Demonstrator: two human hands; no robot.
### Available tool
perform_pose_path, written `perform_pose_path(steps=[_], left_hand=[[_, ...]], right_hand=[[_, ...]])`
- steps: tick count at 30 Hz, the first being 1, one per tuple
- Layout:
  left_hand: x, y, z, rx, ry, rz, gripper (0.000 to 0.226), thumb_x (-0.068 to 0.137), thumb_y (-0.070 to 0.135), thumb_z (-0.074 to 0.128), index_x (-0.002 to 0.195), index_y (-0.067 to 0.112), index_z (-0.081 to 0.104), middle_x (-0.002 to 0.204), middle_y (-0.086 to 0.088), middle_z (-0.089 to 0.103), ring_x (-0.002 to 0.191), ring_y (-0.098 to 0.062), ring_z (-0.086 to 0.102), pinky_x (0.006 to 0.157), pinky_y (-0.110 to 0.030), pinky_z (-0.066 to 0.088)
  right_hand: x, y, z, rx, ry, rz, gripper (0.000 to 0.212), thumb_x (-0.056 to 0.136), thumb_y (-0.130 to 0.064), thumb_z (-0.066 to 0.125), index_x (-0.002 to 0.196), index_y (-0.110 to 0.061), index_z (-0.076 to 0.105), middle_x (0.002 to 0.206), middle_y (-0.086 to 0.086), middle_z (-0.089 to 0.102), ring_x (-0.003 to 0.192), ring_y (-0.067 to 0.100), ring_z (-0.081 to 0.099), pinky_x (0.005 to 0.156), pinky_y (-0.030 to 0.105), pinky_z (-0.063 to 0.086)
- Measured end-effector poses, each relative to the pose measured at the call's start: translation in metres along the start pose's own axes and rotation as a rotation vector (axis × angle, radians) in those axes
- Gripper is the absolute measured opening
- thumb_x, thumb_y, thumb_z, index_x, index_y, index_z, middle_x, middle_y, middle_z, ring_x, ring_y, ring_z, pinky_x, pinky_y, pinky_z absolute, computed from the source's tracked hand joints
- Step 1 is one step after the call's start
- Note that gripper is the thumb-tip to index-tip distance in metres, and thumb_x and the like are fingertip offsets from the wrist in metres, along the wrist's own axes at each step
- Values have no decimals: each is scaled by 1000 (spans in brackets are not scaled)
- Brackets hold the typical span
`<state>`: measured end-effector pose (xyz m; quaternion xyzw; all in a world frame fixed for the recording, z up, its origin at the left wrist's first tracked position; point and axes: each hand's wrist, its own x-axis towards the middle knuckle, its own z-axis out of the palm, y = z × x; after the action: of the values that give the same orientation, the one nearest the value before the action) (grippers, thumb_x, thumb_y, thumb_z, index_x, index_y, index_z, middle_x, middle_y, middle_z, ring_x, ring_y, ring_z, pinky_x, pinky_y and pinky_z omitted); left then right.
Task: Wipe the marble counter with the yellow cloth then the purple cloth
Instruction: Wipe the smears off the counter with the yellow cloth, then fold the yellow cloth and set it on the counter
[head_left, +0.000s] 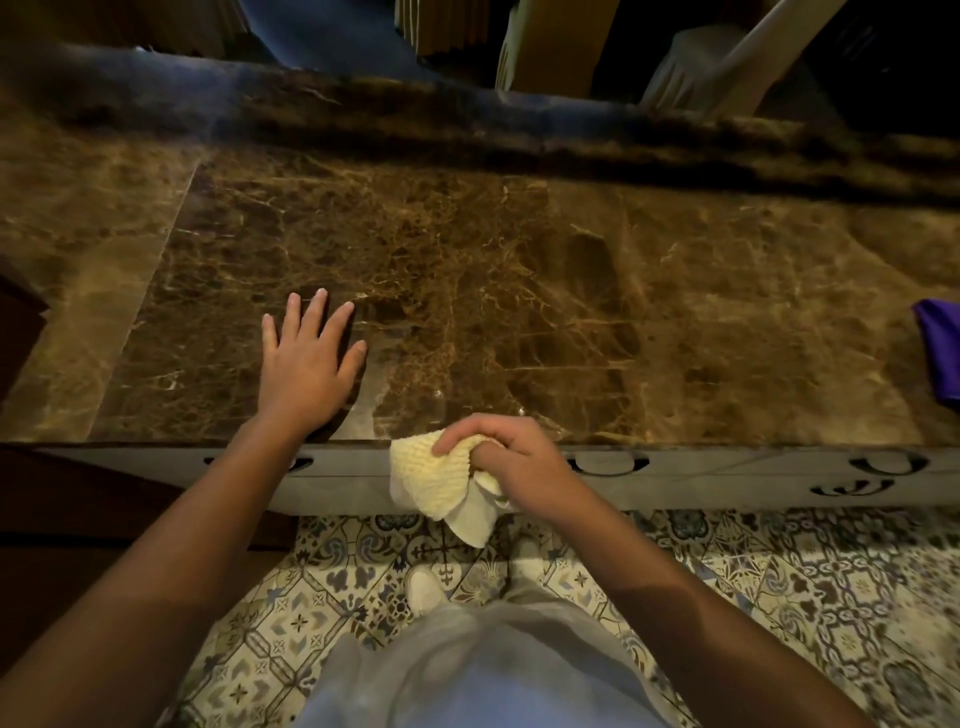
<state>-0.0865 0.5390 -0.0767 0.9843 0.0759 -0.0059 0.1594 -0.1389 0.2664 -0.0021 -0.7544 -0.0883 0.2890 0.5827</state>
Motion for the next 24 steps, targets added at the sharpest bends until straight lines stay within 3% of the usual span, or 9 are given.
perform_pose_path(steps=[3,6,8,11,14,16,18,22,24], left_hand=[[-19,16,-12,-227,52,32,44,104,32,49,143,14,55,160,-11,43,156,-29,20,126,-54,17],[-57,54,-31,-580,6,81,36,106,36,41,127,24,68,141,8,63,146,-10,41,118,-32,31],[-83,81,-41,-946,-160,-58,42,102,56,38,111,35,73,118,25,73,122,8,59,106,-15,40],[-98,101,-38,-1275,-251,-238,76,74,92,45,120,37,72,128,12,72,127,-5,60,115,-34,41],[-105,129,-54,-1243,-227,-82,43,88,62,52,94,27,78,96,16,81,95,1,73,83,-15,54],[-104,144,-58,-1216,-179,-14,25,94,35,52,93,22,74,85,18,80,82,2,74,71,-12,54],[-104,154,-59,-1220,-174,30,25,94,35,53,95,21,73,87,13,81,82,-3,76,71,-15,56],[-107,176,-55,-1198,-171,57,42,100,46,52,98,10,73,95,-15,76,83,-28,73,69,-26,56],[-112,196,-56,-1232,-199,61,38,101,41,49,102,12,73,100,-10,77,86,-20,75,71,-21,56]], right_hand=[[-1,-17,-10,172,81,47,39,90,6,52,89,-21,80,105,-4,74,81,7,68,64,22,50],[0,-30,-18,542,160,42,39,83,6,52,87,-22,79,94,-2,77,76,15,69,59,27,54],[0,-38,-21,706,156,-6,36,75,-1,52,94,-19,77,92,2,77,75,18,69,60,28,55],[-4,-46,-23,763,173,-106,37,73,-3,52,98,-18,74,91,4,76,74,18,70,62,30,57],[-15,-45,-29,714,241,-157,36,76,-3,57,103,-20,74,104,10,75,82,24,70,68,35,57],[-27,-40,-38,647,312,-154,37,78,-3,59,107,-21,73,112,13,74,86,26,71,67,34,60],[-40,-31,-46,572,363,-124,36,80,-8,63,113,-23,71,118,11,75,93,28,73,71,37,61],[-72,-6,-62,458,338,-47,39,85,-34,71,123,-32,67,124,3,74,112,24,71,91,42,56],[-88,3,-67,466,300,-12,44,80,-56,72,121,-41,69,125,-4,74,116,16,70,100,40,55]])
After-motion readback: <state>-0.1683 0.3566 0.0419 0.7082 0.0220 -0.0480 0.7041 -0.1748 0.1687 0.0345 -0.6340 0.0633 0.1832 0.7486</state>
